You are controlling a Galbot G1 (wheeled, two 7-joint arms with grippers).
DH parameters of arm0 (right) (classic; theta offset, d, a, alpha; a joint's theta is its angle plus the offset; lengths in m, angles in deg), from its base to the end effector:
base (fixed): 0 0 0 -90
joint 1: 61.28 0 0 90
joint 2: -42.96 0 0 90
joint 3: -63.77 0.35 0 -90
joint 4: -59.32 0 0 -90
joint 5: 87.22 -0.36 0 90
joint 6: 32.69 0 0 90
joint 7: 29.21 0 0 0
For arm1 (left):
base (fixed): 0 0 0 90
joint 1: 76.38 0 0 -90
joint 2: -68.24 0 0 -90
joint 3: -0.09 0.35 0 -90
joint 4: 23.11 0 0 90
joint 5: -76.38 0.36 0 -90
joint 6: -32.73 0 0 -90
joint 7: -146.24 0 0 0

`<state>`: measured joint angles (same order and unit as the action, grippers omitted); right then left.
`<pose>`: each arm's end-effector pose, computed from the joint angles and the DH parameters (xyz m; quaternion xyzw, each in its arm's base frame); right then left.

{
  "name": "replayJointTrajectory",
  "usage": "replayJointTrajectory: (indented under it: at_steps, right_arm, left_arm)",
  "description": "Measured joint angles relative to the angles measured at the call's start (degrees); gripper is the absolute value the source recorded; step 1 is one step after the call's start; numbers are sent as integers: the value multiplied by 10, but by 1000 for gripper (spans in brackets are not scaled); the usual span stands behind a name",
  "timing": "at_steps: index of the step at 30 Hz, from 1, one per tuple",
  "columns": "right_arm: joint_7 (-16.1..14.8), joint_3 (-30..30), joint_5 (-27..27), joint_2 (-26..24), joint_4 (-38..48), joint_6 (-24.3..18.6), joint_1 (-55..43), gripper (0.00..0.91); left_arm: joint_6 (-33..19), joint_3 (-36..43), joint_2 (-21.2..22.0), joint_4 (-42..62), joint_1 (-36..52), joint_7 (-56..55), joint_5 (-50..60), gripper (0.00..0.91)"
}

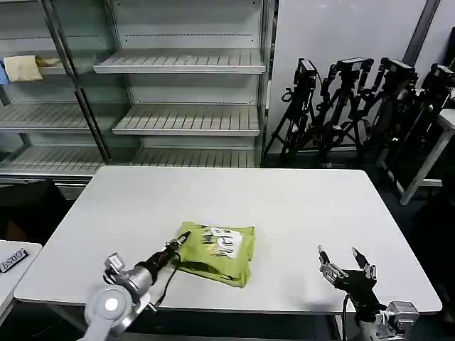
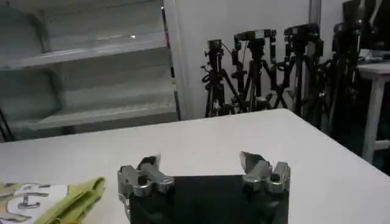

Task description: Fold and organize the clothes.

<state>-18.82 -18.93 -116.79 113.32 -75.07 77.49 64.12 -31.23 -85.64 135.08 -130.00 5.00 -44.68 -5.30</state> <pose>0.1608 -0.0638 -0.2142 0.0052 -0.9920 -0.0594 0.1111 0.3043 0.0729 -0.2845 -0.1303 -0.8549 0.4403 0.2415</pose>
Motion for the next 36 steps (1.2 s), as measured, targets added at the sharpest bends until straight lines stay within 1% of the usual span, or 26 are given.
replayJointTrajectory:
  at_steps: [3,6,9,12,15,19,22,25,30,33,36]
  right_arm:
    - [0,-4,-5,-3,3,0,-6,907]
    - [0,-9,-8,-6,6,0,-15,907]
    - [0,-18,-9,-6,11,0,-26,907]
    - [-1,-28,-10,-5,15,-1,-38,907]
    - [-3,-39,-9,-2,20,-3,-48,907]
    - [-5,-50,-6,0,25,-7,-52,907]
    - [-7,-51,-1,0,26,-12,-51,907]
    - [-8,-50,3,0,26,-17,-47,907]
    - [-7,-44,7,-1,25,-20,-40,907]
    - [-7,-39,8,-1,22,-20,-35,907]
    - [-7,-35,10,0,18,-20,-30,907]
  left_arm:
    - [5,-34,-24,-7,1,-4,-3,20]
    - [11,-84,-61,-9,2,-5,-2,20]
    - [21,-144,-114,-7,1,-1,7,20]
    - [33,-209,-176,-10,-4,7,24,20]
    - [41,-259,-229,-23,-12,17,52,20]
    - [43,-286,-270,-61,-31,32,117,20]
    - [27,-275,-275,-87,-62,42,201,20]
    - [-7,-233,-265,-91,-90,44,311,20]
    - [-76,-114,-222,-70,-111,38,504,20]
    - [-101,-50,-196,-74,-116,38,606,20]
    - [-113,7,-180,-95,-116,39,680,20]
